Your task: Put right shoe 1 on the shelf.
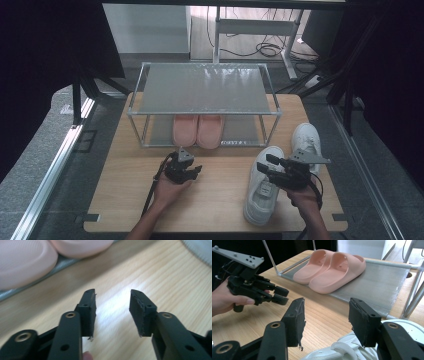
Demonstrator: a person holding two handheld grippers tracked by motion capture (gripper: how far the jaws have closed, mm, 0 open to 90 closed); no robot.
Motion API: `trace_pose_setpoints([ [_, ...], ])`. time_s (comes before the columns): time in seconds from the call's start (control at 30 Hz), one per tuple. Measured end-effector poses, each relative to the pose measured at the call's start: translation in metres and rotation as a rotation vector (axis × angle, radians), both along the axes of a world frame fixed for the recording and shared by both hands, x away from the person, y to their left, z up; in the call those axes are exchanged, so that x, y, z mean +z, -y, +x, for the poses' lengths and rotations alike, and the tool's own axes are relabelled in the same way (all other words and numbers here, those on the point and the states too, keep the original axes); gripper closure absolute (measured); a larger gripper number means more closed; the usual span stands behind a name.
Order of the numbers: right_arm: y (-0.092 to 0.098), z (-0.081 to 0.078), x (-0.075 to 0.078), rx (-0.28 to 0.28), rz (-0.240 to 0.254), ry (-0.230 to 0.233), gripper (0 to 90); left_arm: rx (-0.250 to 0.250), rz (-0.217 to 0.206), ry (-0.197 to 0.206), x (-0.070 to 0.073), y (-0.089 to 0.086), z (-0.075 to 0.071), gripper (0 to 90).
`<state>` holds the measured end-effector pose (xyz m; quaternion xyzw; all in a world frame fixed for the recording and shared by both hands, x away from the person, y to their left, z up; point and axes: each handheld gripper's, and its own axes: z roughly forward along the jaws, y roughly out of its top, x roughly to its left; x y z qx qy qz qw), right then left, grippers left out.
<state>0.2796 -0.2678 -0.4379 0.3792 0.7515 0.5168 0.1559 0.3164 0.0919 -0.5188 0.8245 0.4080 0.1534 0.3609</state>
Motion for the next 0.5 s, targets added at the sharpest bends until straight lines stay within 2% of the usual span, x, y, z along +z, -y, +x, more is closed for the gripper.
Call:
trace_pose_setpoints([
  [0.13, -0.001, 0.001, -0.001, 0.003, -0.002, -0.001, 47.8, -0.001, 0.001, -0.009, 0.002, -0.008, -0.009, 53.3],
  [0.33, -0.002, 0.001, -0.001, 0.002, -0.001, -0.002, 47.9, 0.0, -0.019, -0.01, 0.004, -0.02, -0.022, 51.5],
  [0.5, -0.005, 0.003, -0.002, 0.011, -0.004, -0.006, 47.9, 0.001, -0.008, -0.012, 0.003, -0.027, -0.031, 50.1],
])
